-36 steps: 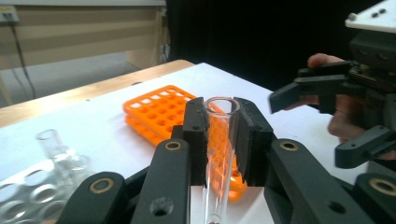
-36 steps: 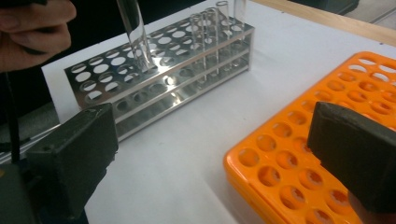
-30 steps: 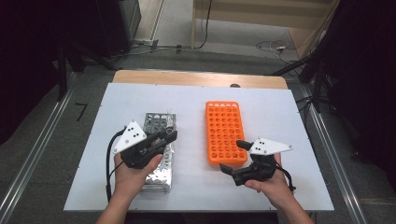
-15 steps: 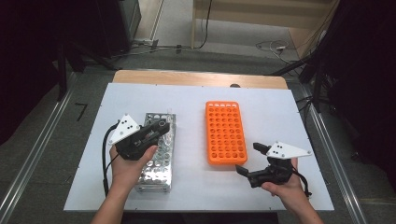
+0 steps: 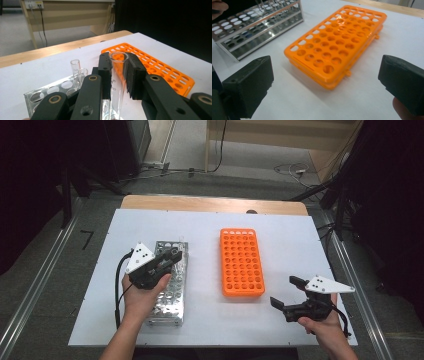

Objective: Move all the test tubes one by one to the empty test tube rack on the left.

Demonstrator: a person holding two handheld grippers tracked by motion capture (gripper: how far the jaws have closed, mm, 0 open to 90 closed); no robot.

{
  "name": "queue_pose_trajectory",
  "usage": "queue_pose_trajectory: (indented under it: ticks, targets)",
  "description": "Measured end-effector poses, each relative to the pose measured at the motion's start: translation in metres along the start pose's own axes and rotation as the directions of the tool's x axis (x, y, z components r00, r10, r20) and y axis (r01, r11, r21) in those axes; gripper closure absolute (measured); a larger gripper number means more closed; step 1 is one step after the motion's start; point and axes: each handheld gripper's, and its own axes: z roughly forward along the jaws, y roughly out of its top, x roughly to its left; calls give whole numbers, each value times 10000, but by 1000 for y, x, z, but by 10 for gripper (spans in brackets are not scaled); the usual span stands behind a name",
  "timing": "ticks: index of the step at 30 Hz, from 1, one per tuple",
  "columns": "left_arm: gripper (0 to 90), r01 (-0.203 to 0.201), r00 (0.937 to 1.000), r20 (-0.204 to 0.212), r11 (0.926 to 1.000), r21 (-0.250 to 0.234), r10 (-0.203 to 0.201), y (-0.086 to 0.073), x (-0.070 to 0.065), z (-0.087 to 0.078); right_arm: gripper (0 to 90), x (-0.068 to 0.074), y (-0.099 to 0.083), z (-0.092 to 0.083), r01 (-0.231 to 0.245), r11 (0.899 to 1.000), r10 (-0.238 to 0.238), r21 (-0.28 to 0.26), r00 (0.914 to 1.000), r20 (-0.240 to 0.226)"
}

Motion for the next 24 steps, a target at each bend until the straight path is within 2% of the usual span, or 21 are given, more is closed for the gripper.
queue_pose_trajectory:
  ticks: [6,11,18,24]
  targets:
    - [759,-37,9999,-127,10000,91,38,-4,1,3,0,-13,-10,-9,-274,9996,273,44,9990,352]
    - [758,-149,9998,-87,9995,270,152,-6,-1,4,0,-19,-11,-10,-377,9993,379,-52,9984,418]
    - [758,-259,9992,-266,9962,837,282,-11,-5,5,0,-21,-13,-8,-415,9991,417,-48,9983,405]
    - [757,-449,9984,-291,9891,1404,495,-14,-5,8,0,-20,-13,-7,-320,9995,321,-35,9990,297]
